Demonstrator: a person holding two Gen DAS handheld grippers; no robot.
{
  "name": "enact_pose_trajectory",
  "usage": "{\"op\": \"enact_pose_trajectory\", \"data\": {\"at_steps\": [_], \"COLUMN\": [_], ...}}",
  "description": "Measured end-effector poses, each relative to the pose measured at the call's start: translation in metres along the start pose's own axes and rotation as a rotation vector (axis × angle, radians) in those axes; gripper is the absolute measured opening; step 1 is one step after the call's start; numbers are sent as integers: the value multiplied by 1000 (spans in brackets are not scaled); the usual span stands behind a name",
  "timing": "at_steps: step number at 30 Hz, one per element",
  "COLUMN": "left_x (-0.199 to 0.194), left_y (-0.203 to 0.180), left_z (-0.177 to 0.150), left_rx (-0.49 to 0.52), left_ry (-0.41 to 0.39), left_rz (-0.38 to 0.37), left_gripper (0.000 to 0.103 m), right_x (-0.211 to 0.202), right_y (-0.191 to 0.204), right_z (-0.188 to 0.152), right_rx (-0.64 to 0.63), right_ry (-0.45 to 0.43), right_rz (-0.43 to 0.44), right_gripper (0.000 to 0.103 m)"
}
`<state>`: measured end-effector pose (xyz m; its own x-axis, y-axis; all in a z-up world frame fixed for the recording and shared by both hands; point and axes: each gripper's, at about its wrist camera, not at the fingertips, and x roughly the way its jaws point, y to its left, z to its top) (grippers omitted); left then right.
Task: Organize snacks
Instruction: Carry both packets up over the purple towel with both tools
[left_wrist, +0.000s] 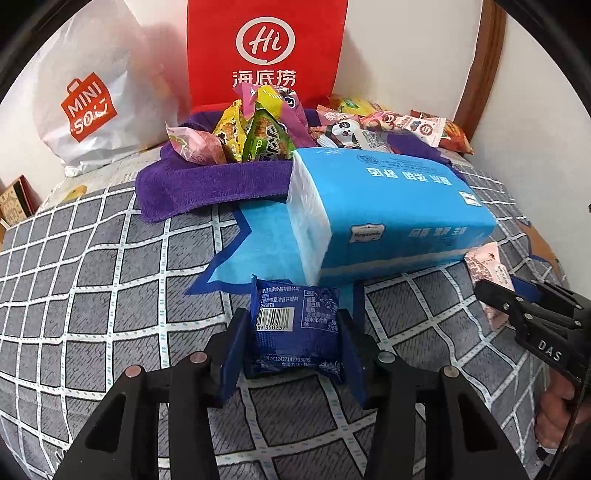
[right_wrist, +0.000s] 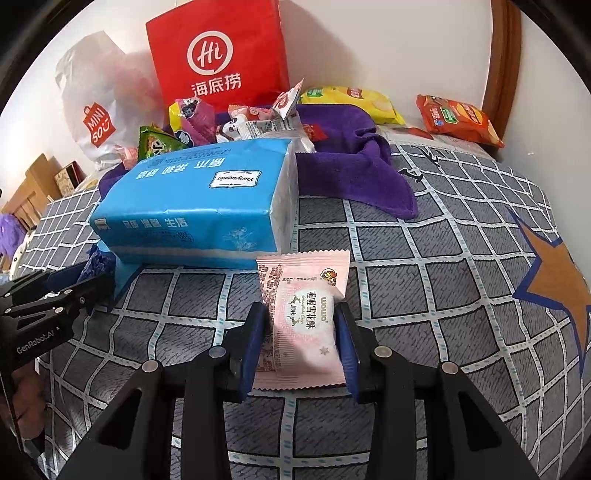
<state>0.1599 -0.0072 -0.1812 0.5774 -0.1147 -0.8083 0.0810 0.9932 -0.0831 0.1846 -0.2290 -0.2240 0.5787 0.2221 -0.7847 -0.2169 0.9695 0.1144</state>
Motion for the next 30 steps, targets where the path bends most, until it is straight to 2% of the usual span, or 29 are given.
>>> {"op": "enact_pose_trajectory", "data": {"at_steps": [5,8,12,21,30], "left_x": [-13,-25,-40,-64,-60], "left_y": [10,12,13,20,31], "left_z": [3,6,12,35,72], "left_rx": [-43,-41,-39,-34,-79], "left_ry": [18,7,-10,-49,-37], "left_rz": [-79,-78,-90,-46,-76], "left_gripper": [44,44,44,44,44], "right_x": [-7,-11,-20,-47,-57], "right_y": [6,8,14,5,-4], "right_z": [-3,-5,-4,11,42], "right_rx": [-18,-10,-24,-25,-21], "right_ry": [-5,-1,-9,-30,-88], "right_rz": [-12,18,14,16,26], "right_gripper": [33,33,33,33,33]}}
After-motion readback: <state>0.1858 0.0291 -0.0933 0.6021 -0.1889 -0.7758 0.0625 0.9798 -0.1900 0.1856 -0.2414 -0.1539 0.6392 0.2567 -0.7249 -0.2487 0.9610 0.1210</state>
